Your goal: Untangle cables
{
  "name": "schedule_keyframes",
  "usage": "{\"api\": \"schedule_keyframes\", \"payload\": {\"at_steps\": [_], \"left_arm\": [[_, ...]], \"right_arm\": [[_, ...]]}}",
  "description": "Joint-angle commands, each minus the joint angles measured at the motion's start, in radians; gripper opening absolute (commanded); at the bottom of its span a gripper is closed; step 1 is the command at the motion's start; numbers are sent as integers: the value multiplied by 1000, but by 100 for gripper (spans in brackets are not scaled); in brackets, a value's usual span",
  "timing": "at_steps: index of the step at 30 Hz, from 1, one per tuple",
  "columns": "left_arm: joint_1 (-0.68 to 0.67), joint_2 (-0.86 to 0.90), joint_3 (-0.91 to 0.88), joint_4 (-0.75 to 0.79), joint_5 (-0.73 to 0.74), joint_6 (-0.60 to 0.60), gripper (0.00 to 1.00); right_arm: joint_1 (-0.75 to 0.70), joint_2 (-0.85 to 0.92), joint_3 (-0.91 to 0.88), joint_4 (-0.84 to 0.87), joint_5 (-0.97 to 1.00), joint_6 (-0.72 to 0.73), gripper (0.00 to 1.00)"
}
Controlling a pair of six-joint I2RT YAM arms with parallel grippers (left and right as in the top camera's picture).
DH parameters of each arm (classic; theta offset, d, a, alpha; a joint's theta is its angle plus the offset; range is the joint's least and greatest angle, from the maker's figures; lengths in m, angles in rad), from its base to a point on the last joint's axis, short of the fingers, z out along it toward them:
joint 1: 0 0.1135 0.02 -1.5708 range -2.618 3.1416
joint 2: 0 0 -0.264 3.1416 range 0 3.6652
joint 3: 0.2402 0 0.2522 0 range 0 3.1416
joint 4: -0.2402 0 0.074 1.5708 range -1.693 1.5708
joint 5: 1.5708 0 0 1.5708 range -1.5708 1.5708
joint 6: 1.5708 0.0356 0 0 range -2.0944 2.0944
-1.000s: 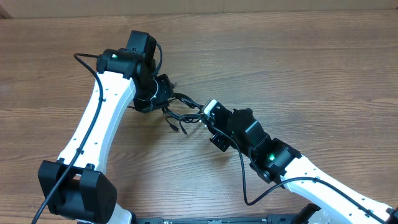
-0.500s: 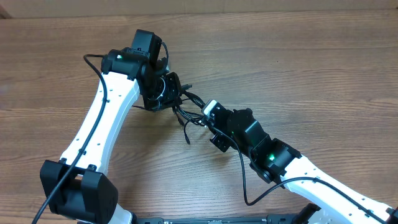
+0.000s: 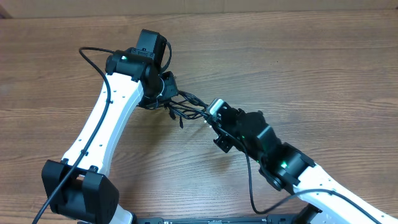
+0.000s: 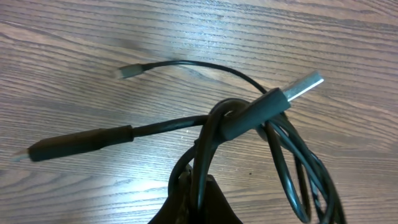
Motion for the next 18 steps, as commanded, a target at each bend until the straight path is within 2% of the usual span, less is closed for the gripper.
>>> {"api": "schedule_keyframes", "payload": {"at_steps": [1, 12, 16, 18], "left_arm": [[28, 4, 15, 8, -159, -10, 4], [30, 28, 4, 2, -130, -10, 4], [30, 28, 4, -5, -133, -10, 4], [30, 28, 4, -6, -132, -10, 4]], "right_arm": [[-9, -91, 5, 2, 64, 34, 9], [-9, -171, 5, 10, 330, 120, 9], [-9, -170, 5, 16, 587, 284, 11], [-9, -170, 4, 13, 624, 303, 11]]}}
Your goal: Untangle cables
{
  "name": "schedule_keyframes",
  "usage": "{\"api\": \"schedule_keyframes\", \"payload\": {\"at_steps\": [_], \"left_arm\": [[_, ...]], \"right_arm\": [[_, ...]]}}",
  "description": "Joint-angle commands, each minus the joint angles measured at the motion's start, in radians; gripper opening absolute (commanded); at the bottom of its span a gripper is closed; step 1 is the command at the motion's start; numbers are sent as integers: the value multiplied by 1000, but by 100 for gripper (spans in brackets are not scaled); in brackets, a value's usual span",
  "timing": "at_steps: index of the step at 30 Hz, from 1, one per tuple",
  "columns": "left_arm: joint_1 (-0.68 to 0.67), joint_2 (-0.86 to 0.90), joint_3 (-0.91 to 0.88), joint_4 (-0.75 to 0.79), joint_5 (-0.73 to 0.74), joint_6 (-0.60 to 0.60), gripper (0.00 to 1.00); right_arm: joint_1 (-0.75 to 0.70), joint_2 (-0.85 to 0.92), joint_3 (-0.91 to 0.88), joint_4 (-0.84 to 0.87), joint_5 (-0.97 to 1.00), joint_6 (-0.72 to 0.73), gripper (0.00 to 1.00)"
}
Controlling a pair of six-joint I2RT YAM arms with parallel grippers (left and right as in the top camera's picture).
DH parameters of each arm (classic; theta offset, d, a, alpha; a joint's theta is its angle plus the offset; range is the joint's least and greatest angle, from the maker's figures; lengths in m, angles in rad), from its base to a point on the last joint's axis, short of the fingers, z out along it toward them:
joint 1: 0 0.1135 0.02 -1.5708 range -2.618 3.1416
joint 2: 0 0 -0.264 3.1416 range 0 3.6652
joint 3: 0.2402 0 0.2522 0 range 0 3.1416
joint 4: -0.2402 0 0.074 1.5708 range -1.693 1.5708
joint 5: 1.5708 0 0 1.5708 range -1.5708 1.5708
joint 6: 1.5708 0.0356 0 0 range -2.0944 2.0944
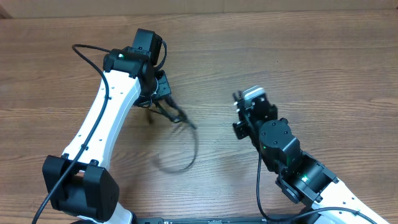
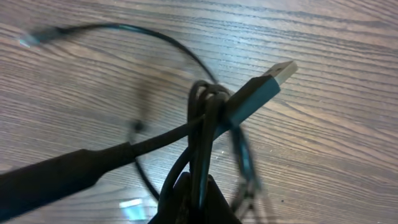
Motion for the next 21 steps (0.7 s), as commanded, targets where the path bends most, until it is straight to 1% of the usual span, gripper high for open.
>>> {"api": "schedule_keyframes", "payload": {"at_steps": [1, 4, 5, 7, 9, 10, 12, 13, 19, 21], "left_arm": [[6, 3, 5, -3, -10, -10, 4], [6, 3, 5, 2, 39, -10, 4], [6, 3, 5, 11, 84, -10, 4], [6, 3, 5, 30, 142, -9, 4], [6, 3, 5, 49, 207, -2, 4], [6, 3, 5, 66, 271, 25, 4], [6, 3, 5, 92, 378, 71, 4], [6, 3, 5, 99, 409, 77, 4], [6, 3, 5, 101, 463, 72, 4], [6, 3, 5, 106, 487, 65, 4]], "right_arm": [[-3, -13, 5, 4, 179, 109, 12], [-3, -13, 4, 2, 79, 78, 13], [-3, -12, 4, -10, -25, 43, 15], [-3, -2, 4, -35, -142, 25, 17], [-3, 19, 4, -59, -230, 10, 26], [-3, 42, 4, -73, -295, 10, 33], [-3, 79, 4, -82, -372, 9, 41], [-3, 95, 4, -83, -391, 2, 41], [-3, 165, 4, -82, -524, -12, 42], [-3, 182, 4, -87, -528, -12, 42]]}}
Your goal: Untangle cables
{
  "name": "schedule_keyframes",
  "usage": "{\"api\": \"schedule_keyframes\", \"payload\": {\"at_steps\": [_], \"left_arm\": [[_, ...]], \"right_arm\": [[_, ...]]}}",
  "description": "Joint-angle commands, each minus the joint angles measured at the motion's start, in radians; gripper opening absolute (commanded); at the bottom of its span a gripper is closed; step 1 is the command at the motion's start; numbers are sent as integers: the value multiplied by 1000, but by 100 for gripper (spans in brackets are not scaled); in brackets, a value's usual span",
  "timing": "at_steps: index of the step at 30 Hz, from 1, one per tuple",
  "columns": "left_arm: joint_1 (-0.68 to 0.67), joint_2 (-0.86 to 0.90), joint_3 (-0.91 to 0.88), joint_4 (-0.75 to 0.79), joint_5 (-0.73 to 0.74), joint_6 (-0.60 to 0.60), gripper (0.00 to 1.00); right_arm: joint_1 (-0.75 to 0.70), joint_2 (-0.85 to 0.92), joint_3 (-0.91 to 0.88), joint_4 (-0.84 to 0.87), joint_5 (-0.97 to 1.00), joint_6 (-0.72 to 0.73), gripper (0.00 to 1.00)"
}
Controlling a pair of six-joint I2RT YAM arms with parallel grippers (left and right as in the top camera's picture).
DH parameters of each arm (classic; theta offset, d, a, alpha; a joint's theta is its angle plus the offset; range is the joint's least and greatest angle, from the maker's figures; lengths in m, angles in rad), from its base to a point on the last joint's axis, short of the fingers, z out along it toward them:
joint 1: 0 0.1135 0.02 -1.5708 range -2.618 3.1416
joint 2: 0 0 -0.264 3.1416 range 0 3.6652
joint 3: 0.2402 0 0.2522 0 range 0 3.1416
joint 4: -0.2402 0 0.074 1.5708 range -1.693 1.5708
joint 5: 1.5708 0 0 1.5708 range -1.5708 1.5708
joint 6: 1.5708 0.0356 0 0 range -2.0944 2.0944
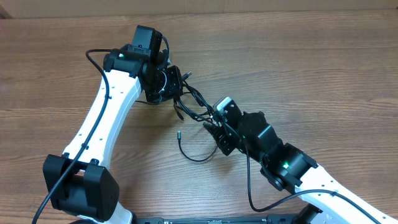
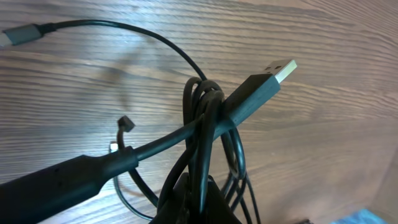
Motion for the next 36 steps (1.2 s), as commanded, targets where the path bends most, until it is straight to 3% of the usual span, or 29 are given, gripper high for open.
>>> {"api": "schedule_keyframes", "payload": {"at_steps": [1, 4, 10, 13, 15, 17, 21, 25, 36], "left_arm": [[6, 1, 5, 14, 109, 14, 4], [6, 1, 5, 25, 185, 24, 4], [6, 1, 5, 21, 183, 30, 4], [6, 1, 5, 21, 169, 37, 4], [6, 1, 5, 20, 154, 37, 4], [6, 1, 5, 16, 134, 37, 4], [12, 1, 5, 0, 113, 8, 4], [40, 1, 5, -58, 28, -129, 4], [71, 1, 5, -71, 29, -139, 4]], "right_arm": [[-2, 26, 4, 2, -60, -8, 42], [-2, 46, 4, 2, -59, -12, 42], [-2, 47, 4, 4, -55, -38, 34], [-2, 47, 4, 7, -55, -38, 39], [-2, 47, 4, 14, -55, -37, 29], [-2, 47, 4, 18, -55, -38, 26], [-2, 47, 4, 23, 47, -35, 38], [-2, 47, 4, 16, 192, -25, 38], [-2, 47, 4, -9, 269, 2, 32]]}}
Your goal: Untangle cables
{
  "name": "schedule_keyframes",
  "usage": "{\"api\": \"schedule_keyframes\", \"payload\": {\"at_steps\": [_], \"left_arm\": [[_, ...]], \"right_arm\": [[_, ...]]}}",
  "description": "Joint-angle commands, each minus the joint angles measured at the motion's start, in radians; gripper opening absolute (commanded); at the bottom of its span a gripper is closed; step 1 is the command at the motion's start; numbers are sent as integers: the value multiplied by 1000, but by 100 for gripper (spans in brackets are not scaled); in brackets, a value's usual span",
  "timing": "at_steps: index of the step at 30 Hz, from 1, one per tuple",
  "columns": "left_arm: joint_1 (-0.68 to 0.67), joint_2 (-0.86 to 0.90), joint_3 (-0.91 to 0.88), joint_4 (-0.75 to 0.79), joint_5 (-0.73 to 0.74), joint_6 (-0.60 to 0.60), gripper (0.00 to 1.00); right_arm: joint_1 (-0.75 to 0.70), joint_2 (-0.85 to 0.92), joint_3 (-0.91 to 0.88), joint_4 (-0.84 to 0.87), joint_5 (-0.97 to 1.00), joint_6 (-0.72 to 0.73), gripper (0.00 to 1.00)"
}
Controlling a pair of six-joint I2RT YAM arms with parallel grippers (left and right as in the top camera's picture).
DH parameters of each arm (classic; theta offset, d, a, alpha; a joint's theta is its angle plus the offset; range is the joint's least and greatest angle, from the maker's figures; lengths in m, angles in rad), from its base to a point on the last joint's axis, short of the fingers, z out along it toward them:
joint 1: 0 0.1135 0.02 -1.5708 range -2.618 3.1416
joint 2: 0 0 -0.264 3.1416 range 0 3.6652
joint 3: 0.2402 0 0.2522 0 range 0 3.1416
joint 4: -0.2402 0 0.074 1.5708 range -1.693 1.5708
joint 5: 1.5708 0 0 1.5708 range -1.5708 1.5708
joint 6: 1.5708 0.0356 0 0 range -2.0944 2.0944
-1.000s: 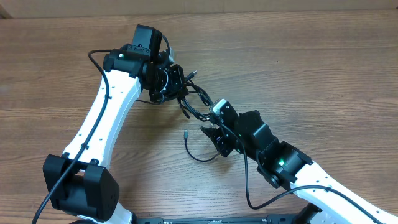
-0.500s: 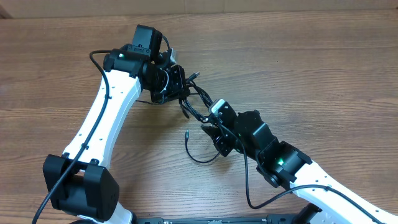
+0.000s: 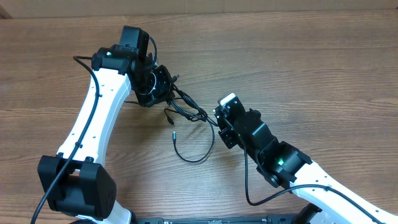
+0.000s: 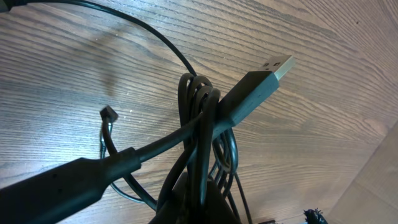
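A bundle of black cables (image 3: 186, 107) hangs between my two grippers above the wooden table. My left gripper (image 3: 163, 86) is shut on the bundle's upper left end. In the left wrist view its fingers (image 4: 199, 198) pinch several strands, with a USB plug (image 4: 261, 78) sticking out to the upper right and a thick black sleeve (image 4: 62, 183) crossing at the lower left. My right gripper (image 3: 216, 121) is at the bundle's lower right end, and the strands run into its fingertips. A thin cable loop (image 3: 202, 152) lies on the table below, ending in a small plug (image 3: 174, 133).
The wooden table (image 3: 323, 62) stretches out on all sides, and its far edge runs along the top of the overhead view. The right arm's own wire (image 3: 247, 180) loops beside its forearm. The left arm's wire (image 3: 84, 60) arcs out at the upper left.
My left gripper has moved a little left and up with the bundle. The right gripper has edged up at the bundle's other end. The strands now lie more spread out between the two.
At first both grippers were close together at the bundle. Then the right gripper stood away to the right with nothing in it, while a loose cable blurred below the left gripper. Later the right gripper was back at the bundle, and now the two grippers are further apart.
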Motion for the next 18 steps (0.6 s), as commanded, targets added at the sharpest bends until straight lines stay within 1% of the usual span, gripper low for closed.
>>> {"api": "schedule_keyframes", "payload": {"at_steps": [1, 4, 7, 12, 16, 18], "left_arm": [[0, 1, 5, -1, 0, -14, 4], [0, 1, 5, 1, -5, -29, 4], [11, 1, 5, 1, -8, -96, 4], [39, 1, 5, 3, -35, -183, 4], [44, 1, 5, 0, -2, -209, 4], [41, 1, 5, -1, 54, -208, 4]], "right_arm": [[-2, 1, 4, 0, -2, 24, 32], [-2, 1, 4, -5, -124, 24, 33], [-2, 1, 4, -34, -204, 26, 33], [-2, 1, 4, -97, -215, 113, 33], [-2, 1, 4, -86, -300, 116, 33], [-2, 1, 4, -68, -315, 116, 33]]}}
